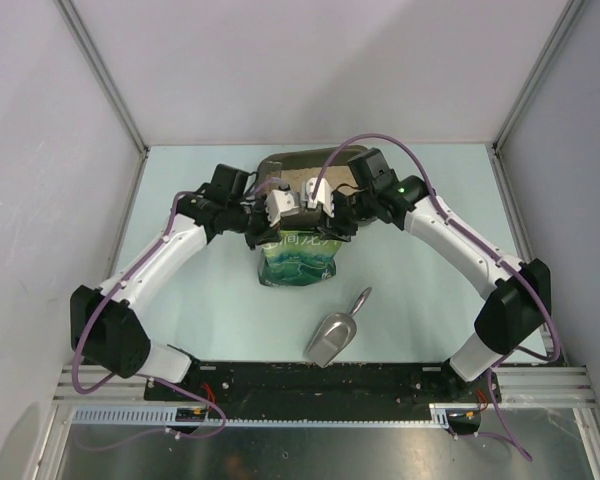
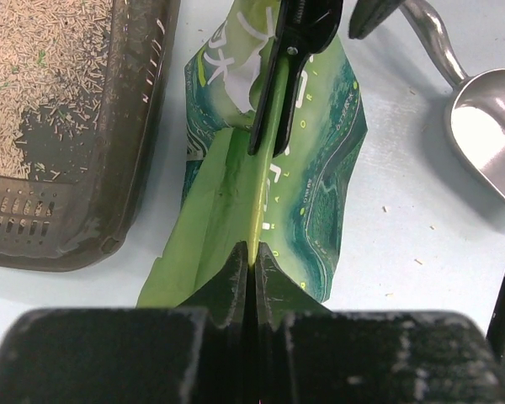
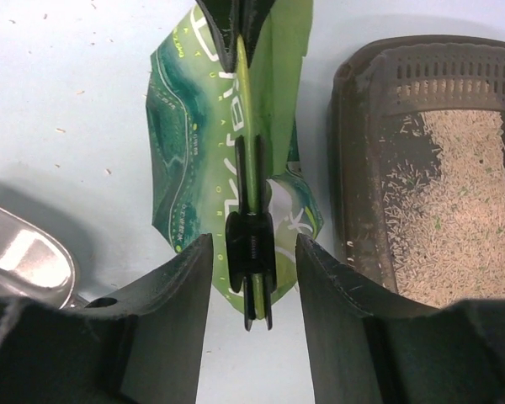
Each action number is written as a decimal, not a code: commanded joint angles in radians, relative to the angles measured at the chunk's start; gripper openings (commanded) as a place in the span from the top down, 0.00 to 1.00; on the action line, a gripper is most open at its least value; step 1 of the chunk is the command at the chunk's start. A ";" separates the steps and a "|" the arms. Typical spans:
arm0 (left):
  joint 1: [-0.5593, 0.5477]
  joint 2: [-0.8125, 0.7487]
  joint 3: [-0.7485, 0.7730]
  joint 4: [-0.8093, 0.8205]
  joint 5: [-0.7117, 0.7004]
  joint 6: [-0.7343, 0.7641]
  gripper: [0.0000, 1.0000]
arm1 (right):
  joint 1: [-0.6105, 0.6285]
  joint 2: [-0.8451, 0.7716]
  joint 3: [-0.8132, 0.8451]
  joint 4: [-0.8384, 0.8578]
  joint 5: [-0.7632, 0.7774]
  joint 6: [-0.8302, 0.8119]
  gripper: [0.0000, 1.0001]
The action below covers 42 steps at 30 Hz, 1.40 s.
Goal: Fill the litter box with clean litter
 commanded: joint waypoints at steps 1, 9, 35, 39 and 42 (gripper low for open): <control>-0.002 0.020 0.036 0.017 0.078 -0.036 0.96 | 0.007 0.001 -0.008 0.062 0.037 -0.002 0.53; 0.003 0.041 0.055 0.017 0.081 -0.043 0.95 | 0.007 0.003 -0.013 0.066 0.043 -0.016 0.81; 0.023 0.063 0.206 0.017 -0.018 -0.194 0.37 | -0.804 -0.261 -0.333 0.057 -0.207 0.737 1.00; 0.030 0.076 0.269 0.017 -0.106 -0.323 0.24 | -0.906 -0.186 -0.448 0.091 -0.225 0.838 1.00; 0.072 0.089 0.301 0.017 -0.124 -0.488 0.19 | -0.941 -0.140 -0.507 0.134 -0.256 0.865 0.99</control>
